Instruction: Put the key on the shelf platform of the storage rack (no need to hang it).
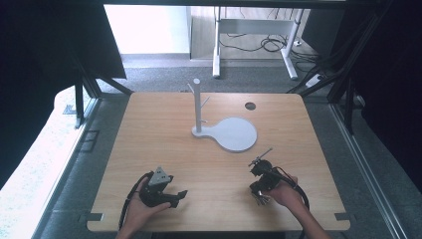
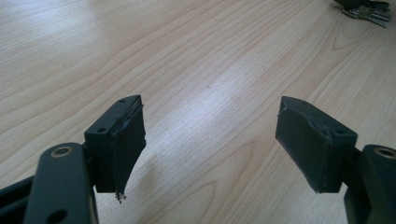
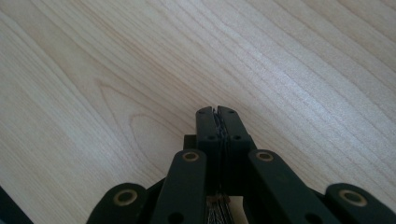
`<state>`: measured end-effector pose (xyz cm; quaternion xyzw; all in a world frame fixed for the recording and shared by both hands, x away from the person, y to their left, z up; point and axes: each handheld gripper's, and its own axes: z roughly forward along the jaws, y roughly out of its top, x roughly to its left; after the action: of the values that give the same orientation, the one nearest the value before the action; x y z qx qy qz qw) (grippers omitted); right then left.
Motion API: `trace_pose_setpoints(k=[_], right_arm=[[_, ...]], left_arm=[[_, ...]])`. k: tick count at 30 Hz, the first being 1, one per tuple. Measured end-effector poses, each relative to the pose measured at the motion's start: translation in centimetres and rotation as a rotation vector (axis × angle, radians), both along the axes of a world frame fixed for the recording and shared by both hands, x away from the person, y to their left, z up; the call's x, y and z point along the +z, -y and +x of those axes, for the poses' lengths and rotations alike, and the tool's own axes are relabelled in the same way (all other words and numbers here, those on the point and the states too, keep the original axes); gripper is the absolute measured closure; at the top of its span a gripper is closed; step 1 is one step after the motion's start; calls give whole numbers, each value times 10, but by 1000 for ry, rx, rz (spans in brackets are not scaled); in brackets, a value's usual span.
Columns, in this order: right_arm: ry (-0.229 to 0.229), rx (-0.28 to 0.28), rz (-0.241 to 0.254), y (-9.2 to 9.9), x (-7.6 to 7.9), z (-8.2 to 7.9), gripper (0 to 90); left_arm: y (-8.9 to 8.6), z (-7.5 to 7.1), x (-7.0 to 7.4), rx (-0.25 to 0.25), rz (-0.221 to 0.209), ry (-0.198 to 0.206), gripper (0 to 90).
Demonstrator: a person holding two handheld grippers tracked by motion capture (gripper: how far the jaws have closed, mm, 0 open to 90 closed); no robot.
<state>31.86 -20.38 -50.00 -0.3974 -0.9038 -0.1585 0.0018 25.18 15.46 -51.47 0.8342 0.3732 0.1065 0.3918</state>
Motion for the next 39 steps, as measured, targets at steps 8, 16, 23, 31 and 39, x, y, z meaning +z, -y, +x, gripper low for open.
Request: trace_pose_setpoints(k=[8, 16, 23, 31, 39], right_arm=[[1, 18, 1, 3, 3, 0, 898], [35, 42, -5, 10, 20, -3, 900], [69, 39, -7, 19, 40, -2, 900], [127, 17, 32, 30, 61, -2, 900], [138, 5, 26, 32, 74, 5, 900]], left_arm=[[-2, 1, 1, 3, -4, -2, 243], [-7, 0, 6, 5, -28, -4, 243], [-9, 0, 7, 6, -25, -3, 243], [-9, -1, 8, 8, -26, 4, 243], [-9, 0, 8, 9, -24, 2, 243]])
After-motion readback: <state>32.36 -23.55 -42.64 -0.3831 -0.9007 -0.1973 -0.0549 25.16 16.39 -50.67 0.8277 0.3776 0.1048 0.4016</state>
